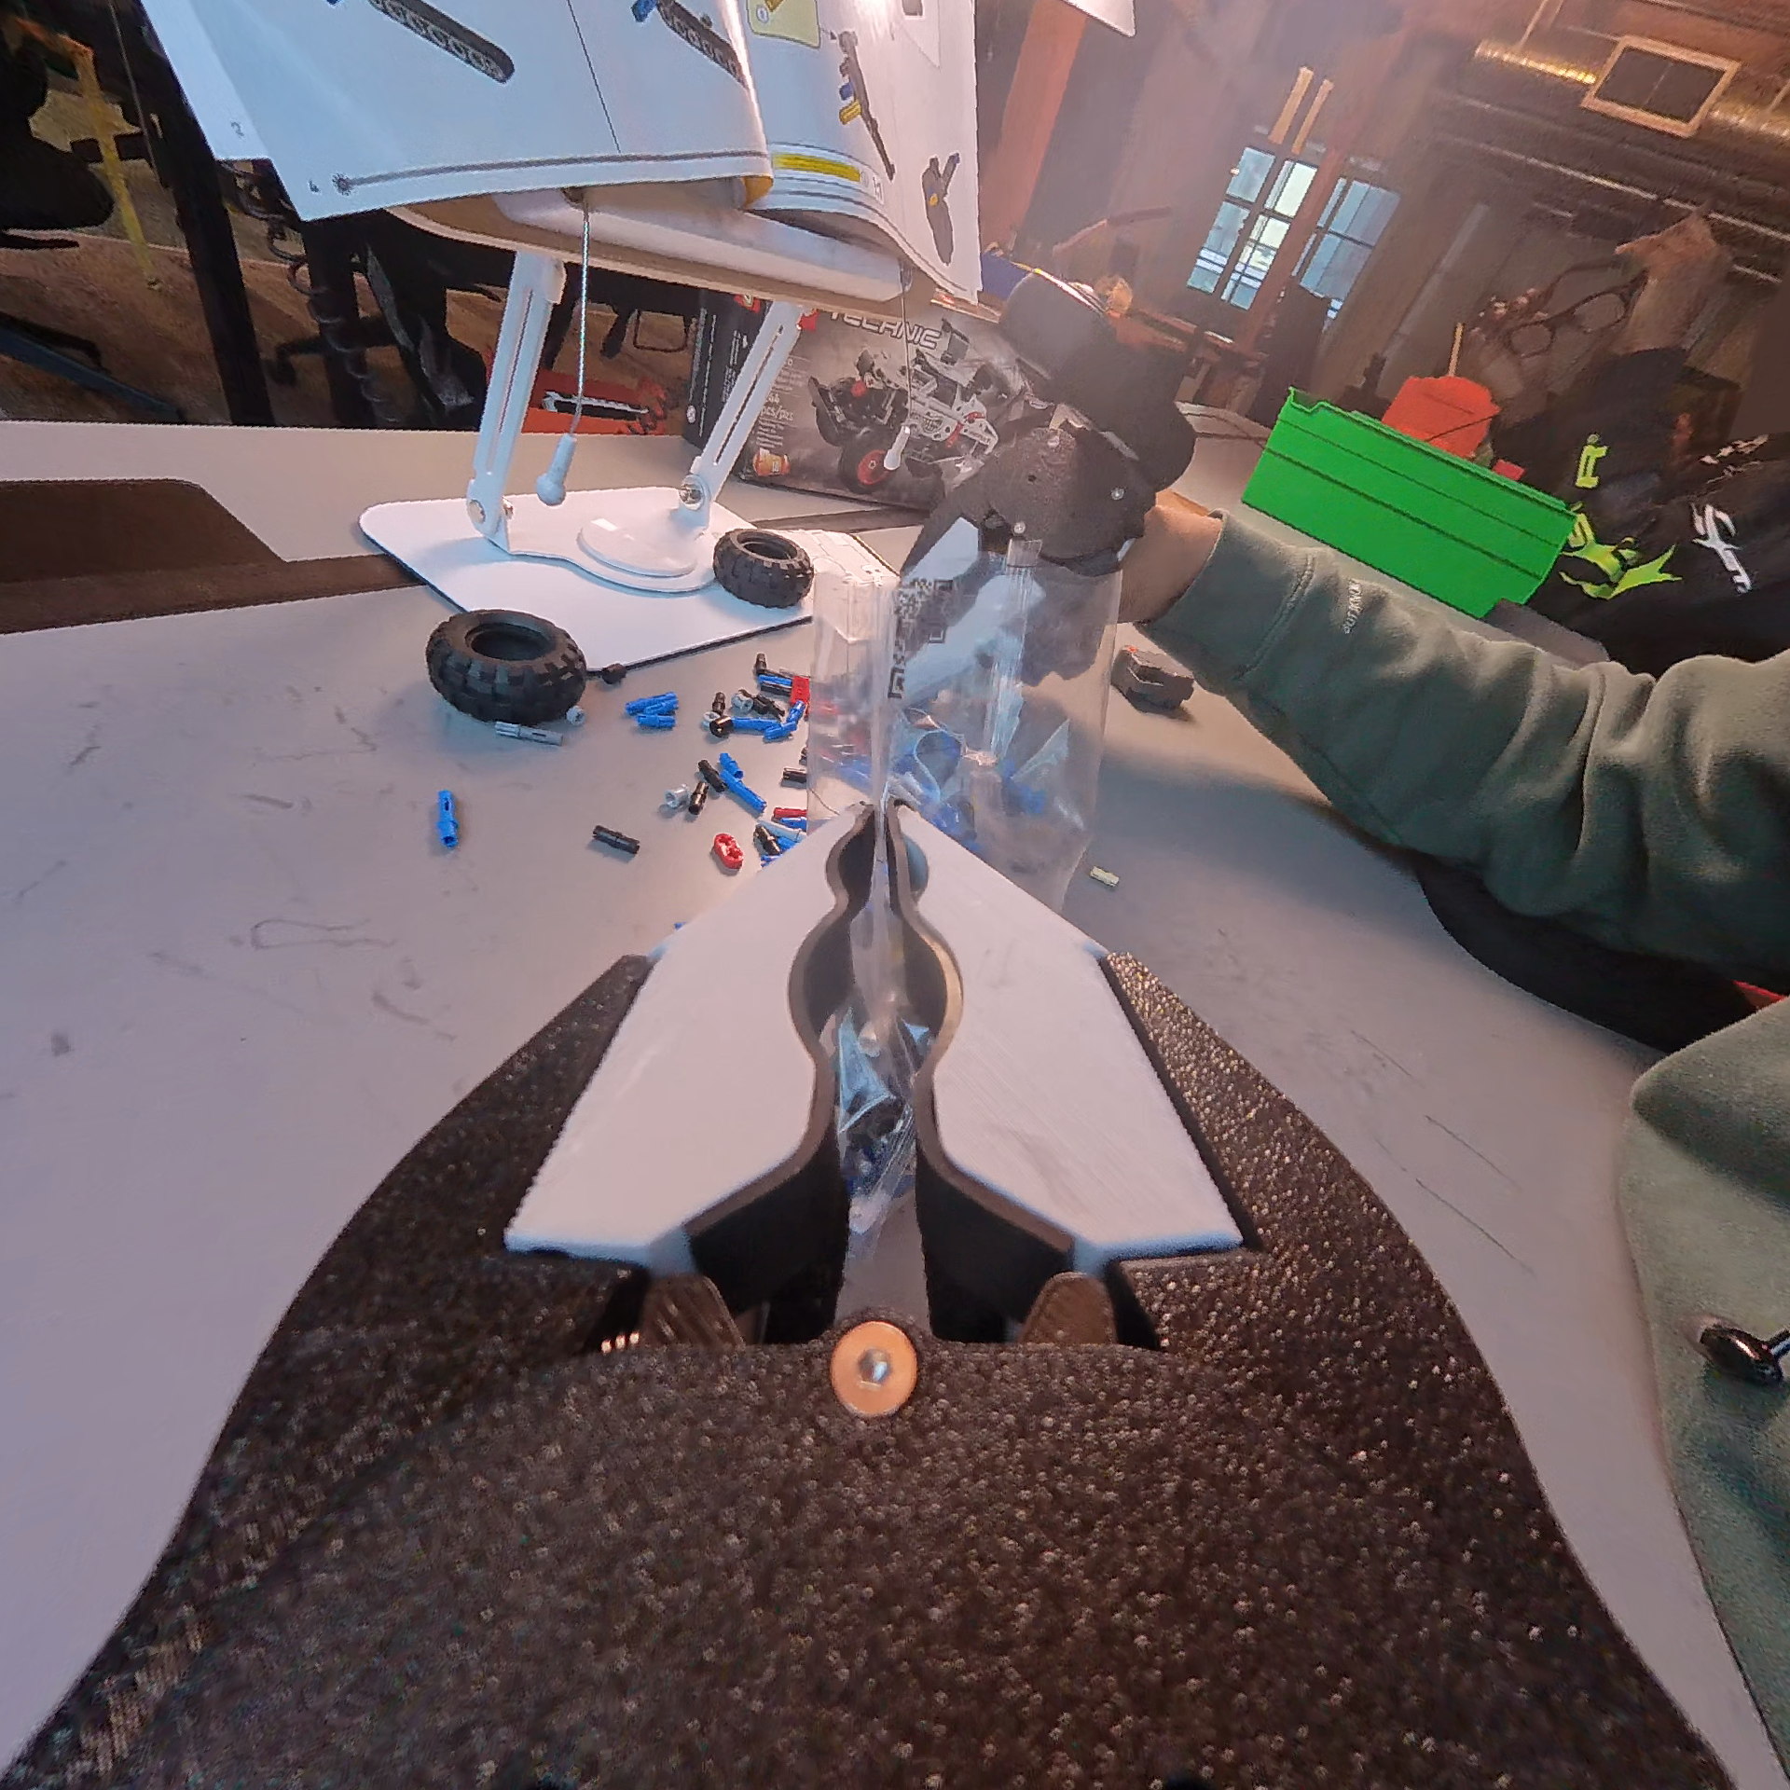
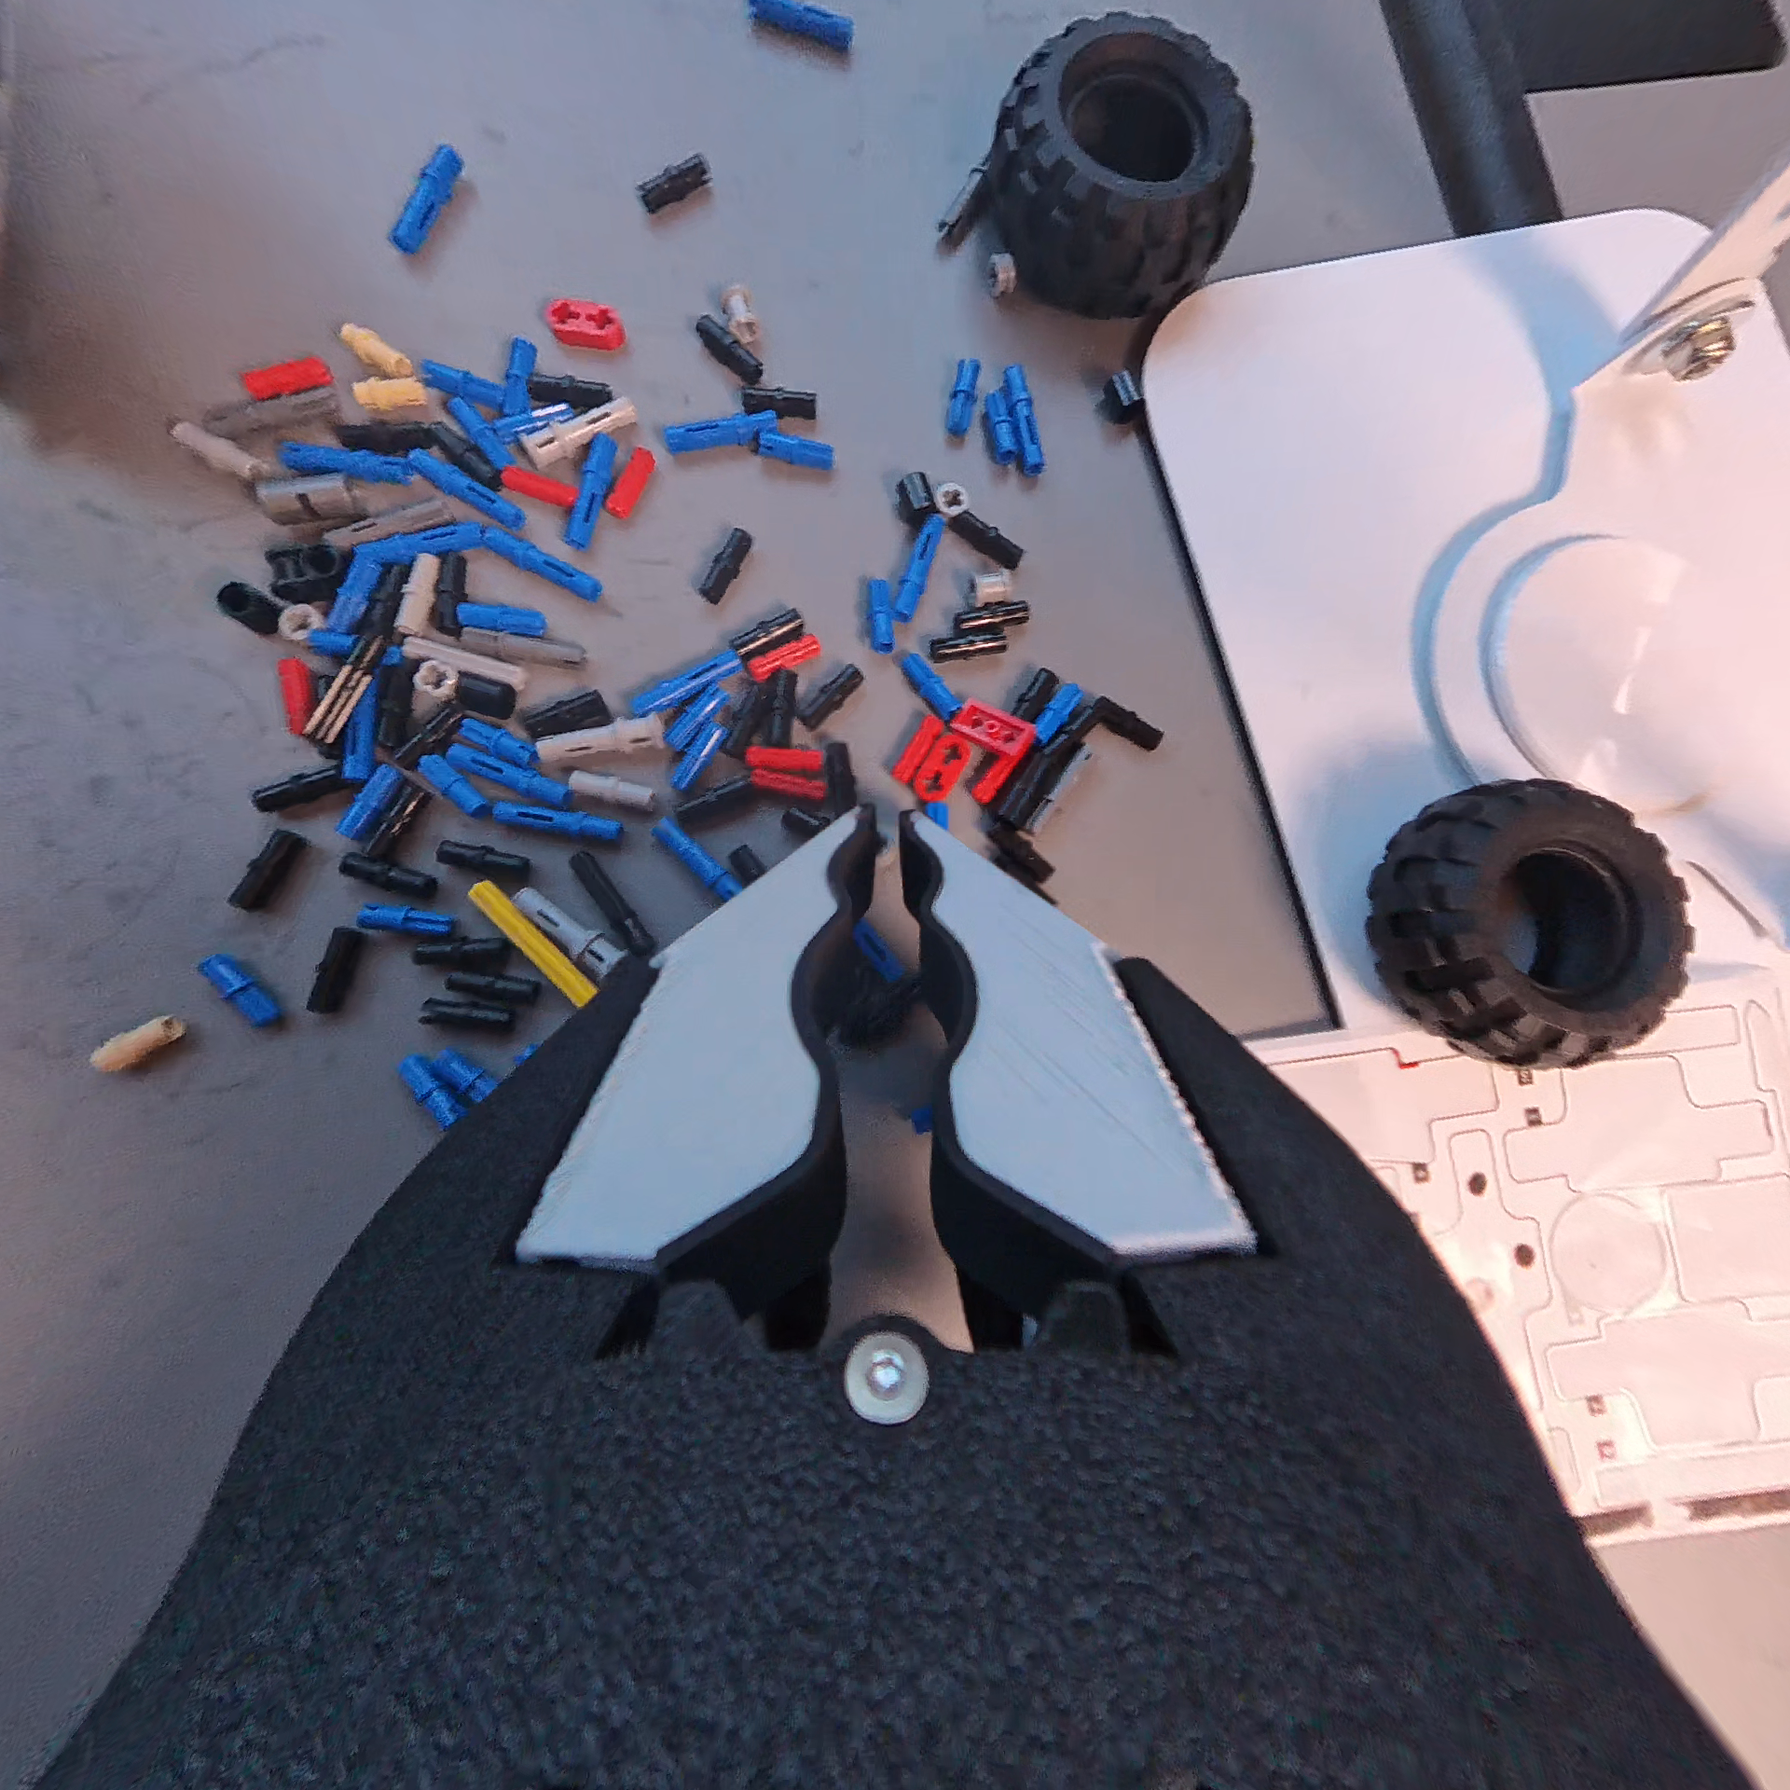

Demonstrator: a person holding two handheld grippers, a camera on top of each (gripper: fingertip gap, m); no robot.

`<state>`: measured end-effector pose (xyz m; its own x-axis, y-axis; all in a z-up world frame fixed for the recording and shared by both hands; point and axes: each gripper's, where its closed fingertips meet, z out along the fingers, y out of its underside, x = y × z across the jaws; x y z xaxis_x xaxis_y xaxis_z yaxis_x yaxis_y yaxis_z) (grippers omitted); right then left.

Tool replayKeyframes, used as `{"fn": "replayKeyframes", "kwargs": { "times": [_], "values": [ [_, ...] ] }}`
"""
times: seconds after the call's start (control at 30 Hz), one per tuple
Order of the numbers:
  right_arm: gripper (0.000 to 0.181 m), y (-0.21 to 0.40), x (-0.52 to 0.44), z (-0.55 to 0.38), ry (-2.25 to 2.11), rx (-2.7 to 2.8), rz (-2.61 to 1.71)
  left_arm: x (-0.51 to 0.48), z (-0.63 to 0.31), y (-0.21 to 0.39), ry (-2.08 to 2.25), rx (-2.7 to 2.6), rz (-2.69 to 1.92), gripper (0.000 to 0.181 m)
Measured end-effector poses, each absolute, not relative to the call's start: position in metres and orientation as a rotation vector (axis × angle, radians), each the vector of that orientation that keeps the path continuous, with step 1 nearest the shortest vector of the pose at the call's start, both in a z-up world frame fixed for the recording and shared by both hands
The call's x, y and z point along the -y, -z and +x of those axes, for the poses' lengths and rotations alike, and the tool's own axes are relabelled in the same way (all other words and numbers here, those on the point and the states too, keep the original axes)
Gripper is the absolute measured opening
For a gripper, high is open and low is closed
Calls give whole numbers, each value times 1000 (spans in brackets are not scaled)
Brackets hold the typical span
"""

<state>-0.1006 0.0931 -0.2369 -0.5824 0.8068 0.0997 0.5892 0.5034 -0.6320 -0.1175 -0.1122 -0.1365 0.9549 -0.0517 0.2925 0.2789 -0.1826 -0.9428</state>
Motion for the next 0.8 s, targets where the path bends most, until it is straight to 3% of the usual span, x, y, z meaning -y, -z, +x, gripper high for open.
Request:
{"fn": "replayKeyframes", "kwargs": {
  "times": [0.23, 0.8],
  "values": [
    [17, 219, -122, -93, -780, 2292, -1208, 114, -119, 134, 294, 172, -1723, 1],
    [10, 238, -122, -93, -690, 2351, -1166, 113, -120, 137, 300, 179, -1730, 1]
  ]
}}
